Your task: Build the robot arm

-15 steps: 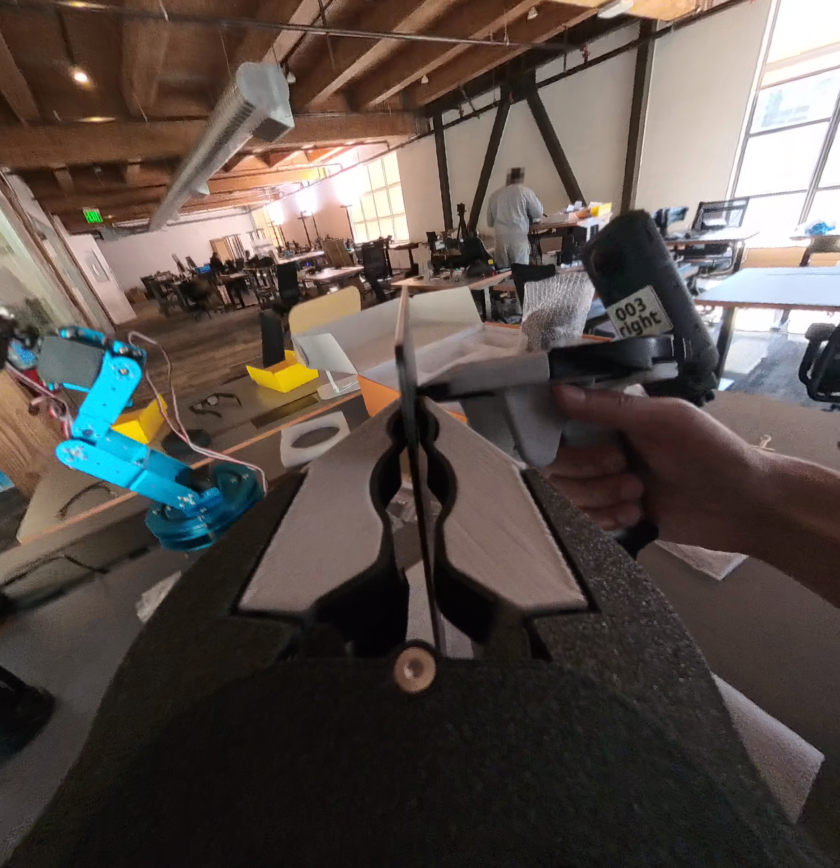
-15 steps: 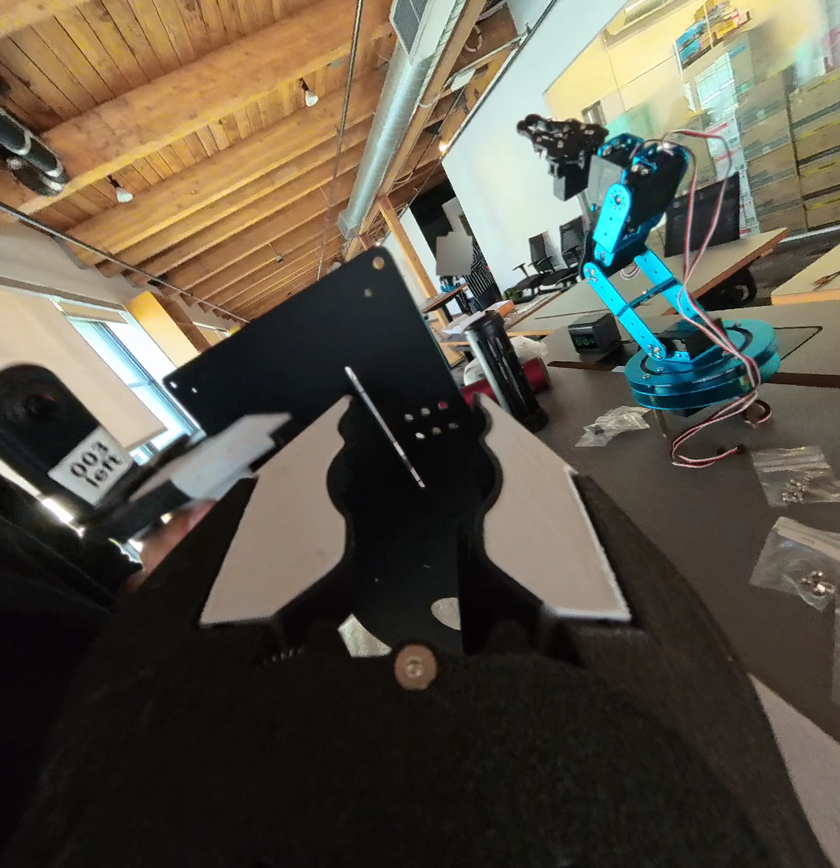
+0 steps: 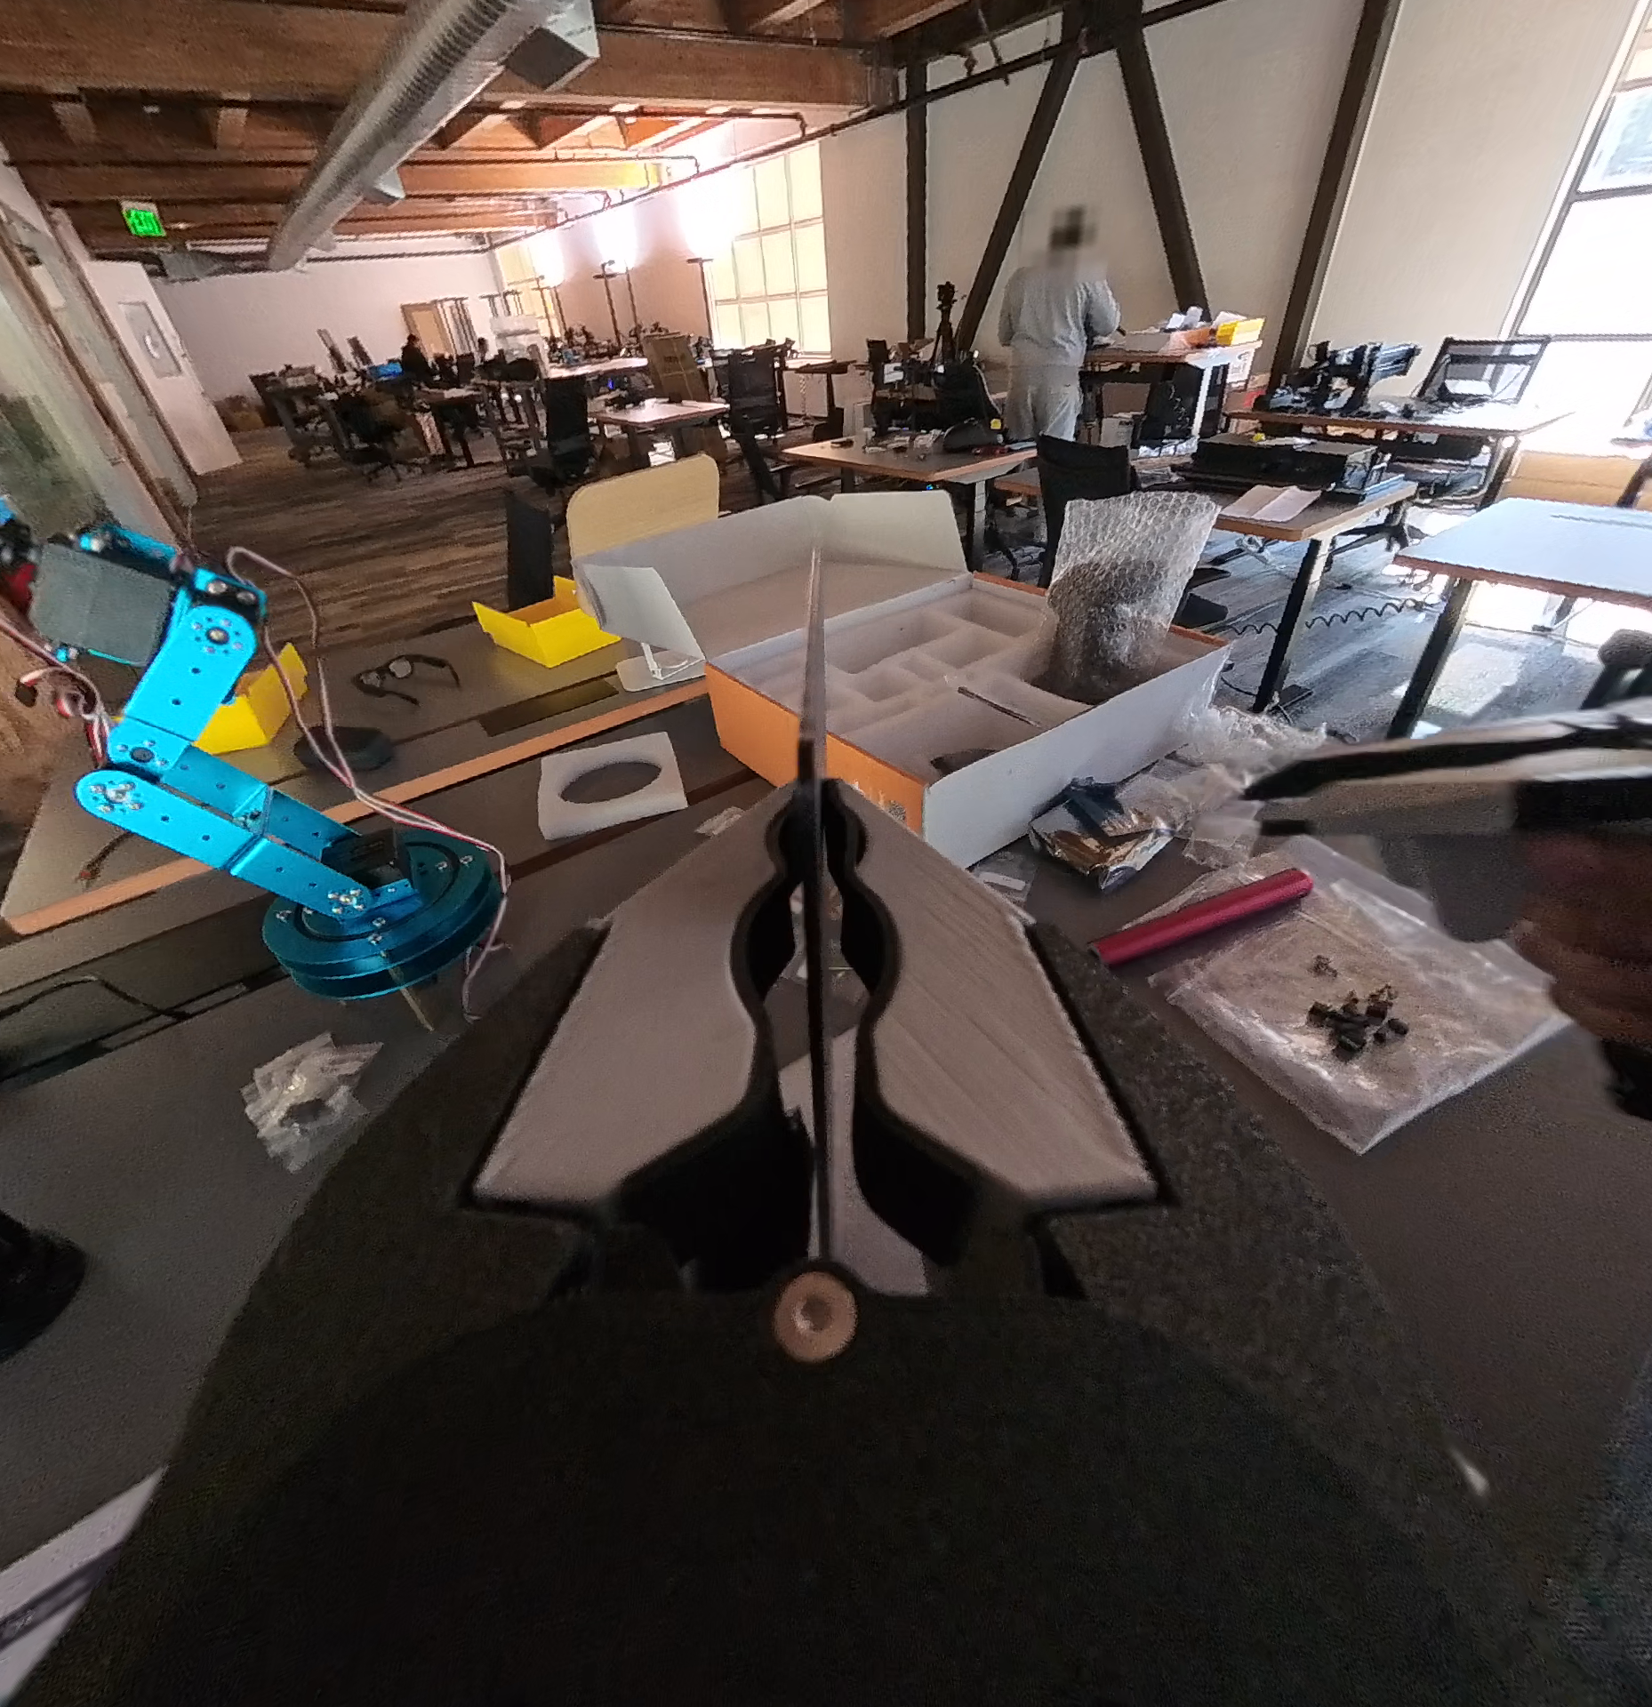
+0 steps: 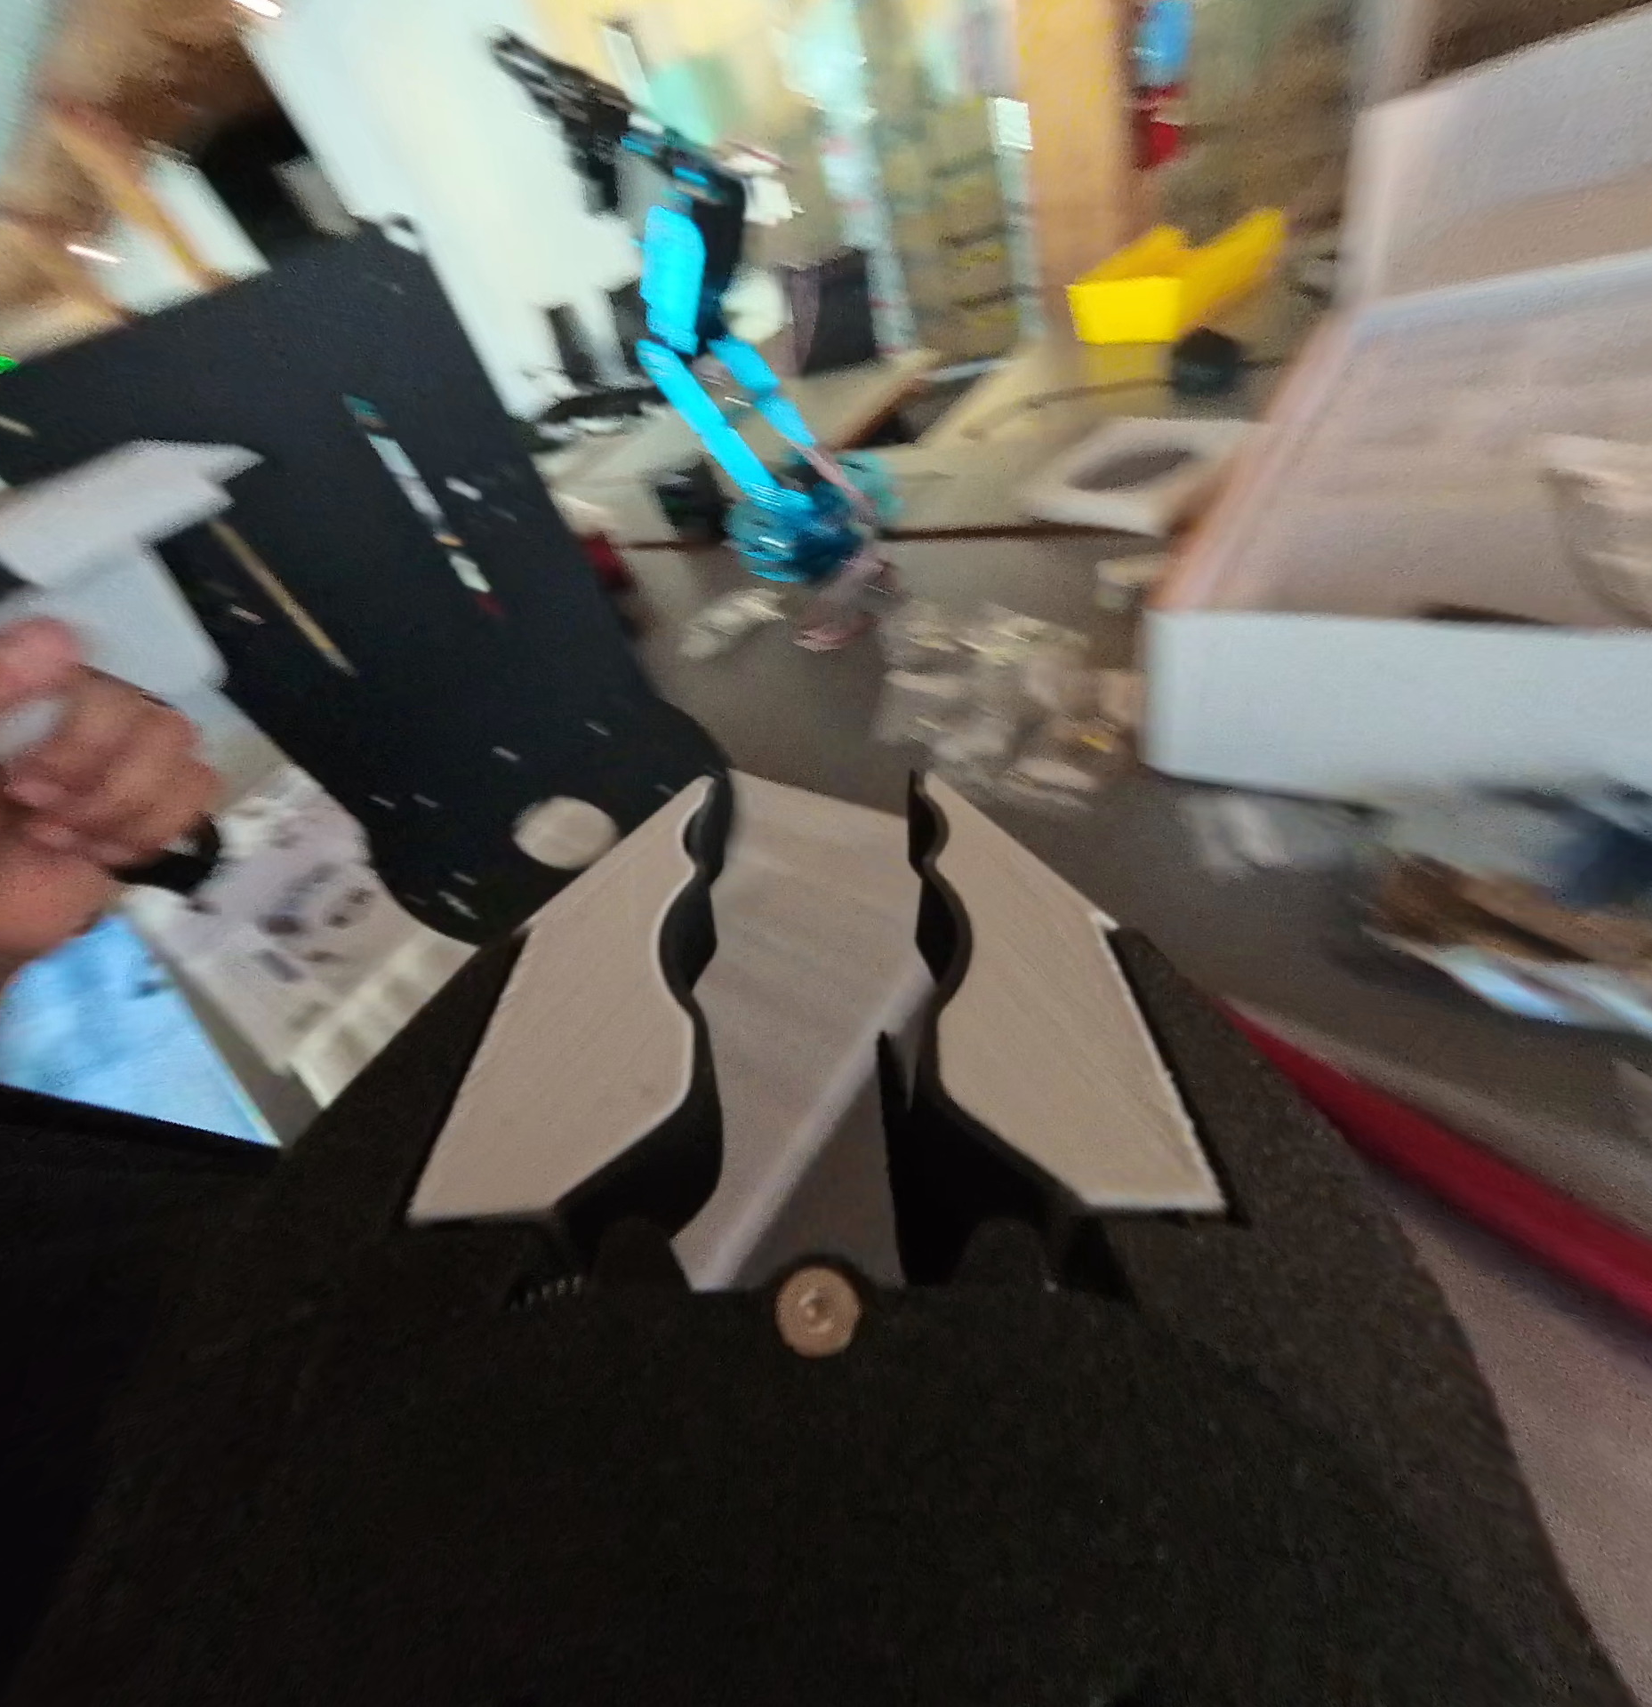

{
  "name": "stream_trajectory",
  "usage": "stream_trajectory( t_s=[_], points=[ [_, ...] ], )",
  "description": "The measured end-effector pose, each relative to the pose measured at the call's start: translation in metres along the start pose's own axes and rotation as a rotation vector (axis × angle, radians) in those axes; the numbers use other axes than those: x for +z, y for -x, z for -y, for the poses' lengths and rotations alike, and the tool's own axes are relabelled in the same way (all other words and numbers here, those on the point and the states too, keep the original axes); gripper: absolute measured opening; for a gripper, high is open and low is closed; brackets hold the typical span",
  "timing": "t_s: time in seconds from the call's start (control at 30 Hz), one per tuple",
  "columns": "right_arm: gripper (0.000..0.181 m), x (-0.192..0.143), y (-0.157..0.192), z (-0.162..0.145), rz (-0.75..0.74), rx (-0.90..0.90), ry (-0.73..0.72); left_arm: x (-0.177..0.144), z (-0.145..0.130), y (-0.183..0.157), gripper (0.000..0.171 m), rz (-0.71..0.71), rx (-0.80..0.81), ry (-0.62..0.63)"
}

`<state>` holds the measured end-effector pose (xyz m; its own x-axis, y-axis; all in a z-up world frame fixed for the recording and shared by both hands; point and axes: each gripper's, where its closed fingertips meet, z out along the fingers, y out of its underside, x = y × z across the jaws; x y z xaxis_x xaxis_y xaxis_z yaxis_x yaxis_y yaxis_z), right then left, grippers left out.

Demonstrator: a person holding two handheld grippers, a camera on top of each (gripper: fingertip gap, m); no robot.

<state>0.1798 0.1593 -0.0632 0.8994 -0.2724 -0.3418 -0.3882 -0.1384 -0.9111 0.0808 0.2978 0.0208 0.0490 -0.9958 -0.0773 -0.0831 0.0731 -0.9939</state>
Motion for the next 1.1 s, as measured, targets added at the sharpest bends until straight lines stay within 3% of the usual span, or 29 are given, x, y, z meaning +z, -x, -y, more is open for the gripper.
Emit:
stream_trajectory(
  t_s=[0.03,0.1,0.2,0.3,0.37,0.43,0.53,0.6,0.67,0.7,0.77,0.83,0.9,1.03,1.1],
  points=[
    [0.041,-0.020,-0.014,-0.005,-0.056,-0.003,0.017,0.002,0.000,-0.003,0.000,0.005,-0.012,0.005],
    [0.049,-0.035,-0.005,0.000,-0.041,-0.006,0.012,0.006,0.000,-0.013,0.001,0.016,0.001,0.015],
    [0.061,-0.009,0.047,0.023,0.065,-0.013,-0.050,0.012,-0.001,-0.025,0.001,0.060,0.073,0.018],
    [0.069,0.010,0.108,0.059,0.309,0.231,-0.153,0.016,-0.002,-0.036,0.001,0.113,0.152,0.014],
    [0.074,0.021,0.130,0.065,0.301,0.179,-0.148,0.017,-0.003,-0.044,0.000,0.128,0.181,0.001],
    [0.072,0.029,0.134,0.062,0.209,0.090,-0.118,0.019,-0.004,-0.053,0.000,0.125,0.203,-0.012],
    [0.046,0.024,0.145,0.064,0.270,0.140,-0.098,0.022,-0.005,-0.057,0.000,0.138,0.235,-0.027],
    [0.052,0.023,0.139,0.062,0.219,0.171,-0.079,0.023,-0.005,-0.058,0.000,0.146,0.248,-0.041],
    [0.030,0.015,0.146,0.063,0.244,0.193,-0.072,0.025,-0.006,-0.063,0.000,0.141,0.258,-0.048],
    [0.036,0.011,0.145,0.064,0.234,0.212,-0.084,0.025,-0.006,-0.066,0.000,0.131,0.254,-0.047],
    [0.079,0.003,0.153,0.068,0.265,0.213,-0.125,0.027,-0.008,-0.073,0.000,0.118,0.253,-0.053],
    [0.071,0.006,0.154,0.060,0.219,0.201,-0.090,0.028,-0.010,-0.079,0.000,0.111,0.272,-0.059],
    [0.071,0.012,0.142,0.051,0.075,0.137,-0.041,0.029,-0.011,-0.085,0.000,0.100,0.264,-0.060],
    [0.038,0.018,0.132,0.039,-0.084,0.035,0.040,0.031,-0.012,-0.089,0.000,0.096,0.230,-0.071],
    [0.037,0.019,0.133,0.039,-0.101,0.023,0.050,0.031,-0.011,-0.089,0.001,0.091,0.210,-0.088]
  ],
)
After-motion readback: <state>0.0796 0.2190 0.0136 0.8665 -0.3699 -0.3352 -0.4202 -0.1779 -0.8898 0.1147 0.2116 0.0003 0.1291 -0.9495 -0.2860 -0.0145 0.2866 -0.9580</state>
